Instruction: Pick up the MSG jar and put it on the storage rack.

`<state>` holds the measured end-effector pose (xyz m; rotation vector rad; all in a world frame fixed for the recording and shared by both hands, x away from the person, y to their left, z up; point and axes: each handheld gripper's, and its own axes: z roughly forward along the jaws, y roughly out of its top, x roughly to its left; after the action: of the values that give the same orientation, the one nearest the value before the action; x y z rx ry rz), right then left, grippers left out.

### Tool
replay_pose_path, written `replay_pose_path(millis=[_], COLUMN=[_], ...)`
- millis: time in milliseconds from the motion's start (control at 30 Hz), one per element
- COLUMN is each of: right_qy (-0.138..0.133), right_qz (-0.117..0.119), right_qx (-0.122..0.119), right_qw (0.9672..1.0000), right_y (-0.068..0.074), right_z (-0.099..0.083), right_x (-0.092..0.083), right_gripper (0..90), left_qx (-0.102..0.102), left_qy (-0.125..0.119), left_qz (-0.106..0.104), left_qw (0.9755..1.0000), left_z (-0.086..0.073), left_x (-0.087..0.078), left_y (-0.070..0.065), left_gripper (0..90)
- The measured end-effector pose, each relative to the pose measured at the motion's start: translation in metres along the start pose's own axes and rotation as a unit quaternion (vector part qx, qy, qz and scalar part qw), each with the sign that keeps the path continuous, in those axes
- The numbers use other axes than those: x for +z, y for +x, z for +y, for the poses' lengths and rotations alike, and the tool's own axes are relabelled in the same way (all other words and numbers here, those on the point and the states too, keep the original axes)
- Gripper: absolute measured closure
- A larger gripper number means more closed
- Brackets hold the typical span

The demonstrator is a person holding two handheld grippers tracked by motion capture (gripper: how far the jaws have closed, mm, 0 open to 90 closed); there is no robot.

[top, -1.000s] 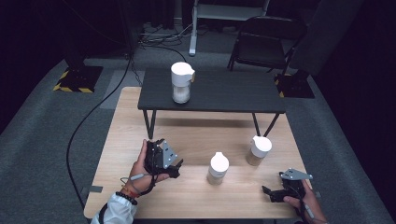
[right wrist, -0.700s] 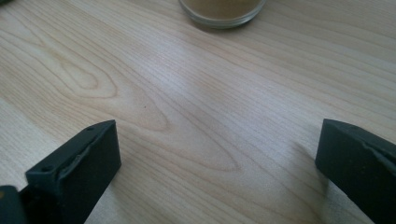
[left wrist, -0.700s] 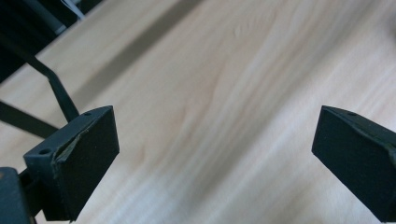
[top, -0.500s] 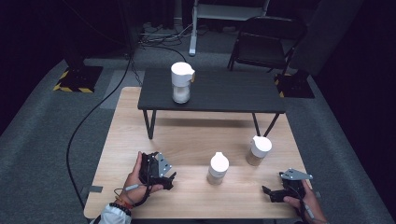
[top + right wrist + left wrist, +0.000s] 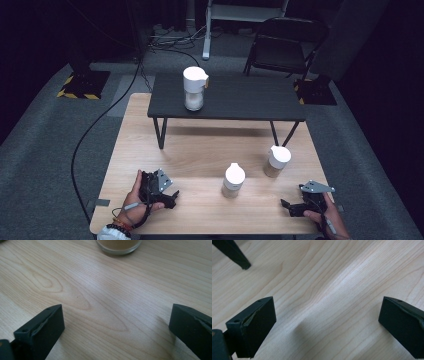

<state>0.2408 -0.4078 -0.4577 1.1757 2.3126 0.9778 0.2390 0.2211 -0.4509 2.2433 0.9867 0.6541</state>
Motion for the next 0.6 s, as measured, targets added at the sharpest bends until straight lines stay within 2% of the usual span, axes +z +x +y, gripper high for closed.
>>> replay_pose_path(millis=[167, 300, 600], right_qy=[0.0, 0.0, 0.0], right_qz=[0.0, 0.0, 0.0], right_qx=[0.0, 0.0, 0.0], right_qw=[1.0, 1.0, 1.0], right_y=[0.0, 0.0, 0.0], right_z=[0.0, 0.0, 0.0], right_x=[0.0, 0.0, 0.0], right_gripper=[0.0, 0.0, 0.0], left_qx=[-0.044, -0.09, -0.088], left_qy=[0.002, 0.008, 0.008], left_qz=[-0.025, -0.054, -0.055], left_qw=[0.9987, 0.9945, 0.9946], left_z=[-0.009, -0.017, -0.02], left_x=[-0.002, -0.002, -0.004], left_y=[0.016, 0.033, 0.036], left_gripper=[0.6, 0.2, 0.1])
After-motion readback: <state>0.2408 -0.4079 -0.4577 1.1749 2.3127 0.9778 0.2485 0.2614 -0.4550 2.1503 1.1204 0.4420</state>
